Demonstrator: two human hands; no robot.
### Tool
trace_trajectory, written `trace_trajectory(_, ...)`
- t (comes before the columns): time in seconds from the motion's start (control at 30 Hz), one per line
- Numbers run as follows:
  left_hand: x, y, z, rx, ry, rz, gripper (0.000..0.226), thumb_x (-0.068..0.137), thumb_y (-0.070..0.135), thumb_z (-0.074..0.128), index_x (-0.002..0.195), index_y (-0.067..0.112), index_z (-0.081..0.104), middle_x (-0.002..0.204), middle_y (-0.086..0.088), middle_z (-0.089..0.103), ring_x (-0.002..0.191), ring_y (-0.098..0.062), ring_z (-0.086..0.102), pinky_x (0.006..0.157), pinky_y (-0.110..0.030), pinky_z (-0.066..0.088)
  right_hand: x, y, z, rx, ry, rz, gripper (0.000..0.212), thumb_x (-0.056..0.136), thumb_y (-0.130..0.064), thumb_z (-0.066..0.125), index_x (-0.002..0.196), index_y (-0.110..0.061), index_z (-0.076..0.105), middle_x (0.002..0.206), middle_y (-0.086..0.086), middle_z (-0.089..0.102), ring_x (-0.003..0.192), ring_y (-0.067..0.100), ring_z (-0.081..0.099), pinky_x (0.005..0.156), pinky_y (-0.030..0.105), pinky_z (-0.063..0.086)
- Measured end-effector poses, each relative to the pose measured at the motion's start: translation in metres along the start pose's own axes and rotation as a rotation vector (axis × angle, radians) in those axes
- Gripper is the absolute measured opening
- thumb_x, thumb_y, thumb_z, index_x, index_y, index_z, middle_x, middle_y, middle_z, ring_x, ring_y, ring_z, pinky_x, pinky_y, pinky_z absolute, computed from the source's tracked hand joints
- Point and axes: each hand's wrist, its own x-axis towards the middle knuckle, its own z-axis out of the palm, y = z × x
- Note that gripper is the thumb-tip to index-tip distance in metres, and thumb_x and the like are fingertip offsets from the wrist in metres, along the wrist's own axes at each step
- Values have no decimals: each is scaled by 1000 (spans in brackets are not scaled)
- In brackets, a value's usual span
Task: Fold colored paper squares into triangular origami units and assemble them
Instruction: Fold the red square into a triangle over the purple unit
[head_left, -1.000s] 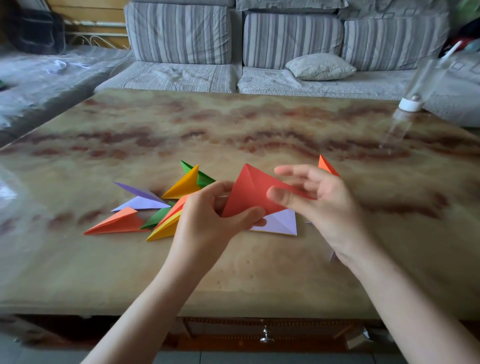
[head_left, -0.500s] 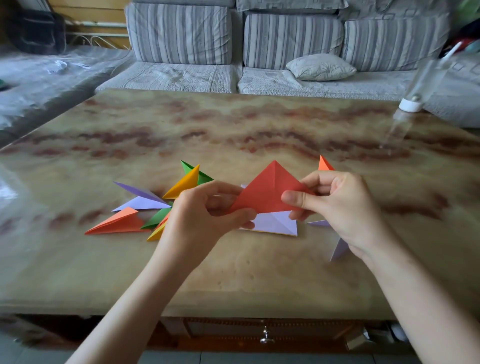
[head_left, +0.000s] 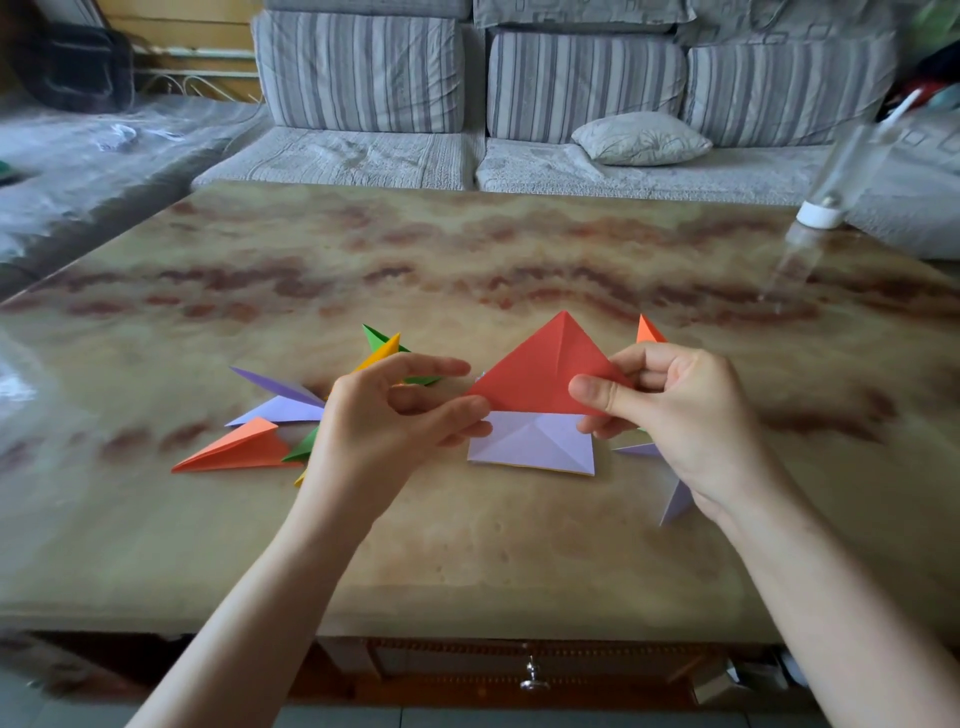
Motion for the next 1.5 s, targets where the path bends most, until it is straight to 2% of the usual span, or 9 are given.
trace_trajectory(0.43,4,0,-4,-111,68,-11,25,71,15,74,96,13,69,76,-7,75,70,-14,72,66,-23,59,-1,5,1,235,176,42,5,78,-13,72,79,-11,68,65,3,72,59,19,69,63,31,52)
trace_trajectory(0.53,-2,-2,17,-155,-28,-36,31,65,23,72,92,8,68,80,-8,75,76,-17,73,67,-25,59,-8,8,20,297,153,73,7,80,-8,69,84,-4,67,65,4,70,55,16,68,52,19,50)
trace_trajectory(0.67,-4,-9,25,-163,4,7,13,74,8,73,84,2,67,74,-6,74,74,-15,72,61,-20,55,-15,11,35,300,97,56,5,79,-6,71,83,-4,69,69,8,73,62,20,70,57,25,56)
trace_trajectory(0.83,0,-9,17,-156,25,37,5,85,0,64,81,2,66,74,-11,72,68,-14,70,61,-20,54,-11,13,32,104,134,-140,10,86,-20,64,89,-11,67,81,1,73,72,14,68,70,32,54)
trace_trajectory(1.0,1,-10,12,-133,-81,-7,11,85,-2,61,82,5,68,71,-5,70,62,-13,67,65,-23,57,-1,3,-1,-308,-126,-488,51,82,17,49,106,-25,65,134,-12,53,122,4,50,101,19,37)
trace_trajectory(1.13,-1,-9,13,-107,-133,13,12,83,-4,63,88,5,69,73,-3,73,63,-12,68,59,-21,54,1,6,-8,-438,-279,-477,17,78,-19,72,89,-32,72,136,-21,50,133,3,36,111,25,28)
trace_trajectory(1.23,-5,-7,13,-135,-139,22,14,82,-2,65,94,3,69,77,-5,75,65,-13,71,58,-18,53,-2,5,-5,-371,-246,-408,10,72,-37,75,80,-31,73,118,-22,63,123,5,48,100,32,39)
trace_trajectory(1.37,-8,-4,14,-166,-136,42,12,86,1,59,93,4,69,79,-5,75,73,-16,73,63,-20,56,-7,-1,3,-95,-196,-278,7,68,-28,69,72,-22,70,83,-17,69,77,-3,61,61,8,42)
trace_trajectory(1.5,-9,-2,16,-188,-156,31,21,90,12,55,101,-1,68,87,-10,75,81,-19,73,69,-24,58,-8,2,11,34,-98,-213,6,76,-12,71,80,-9,67,66,-2,67,57,8,61,54,12,44)
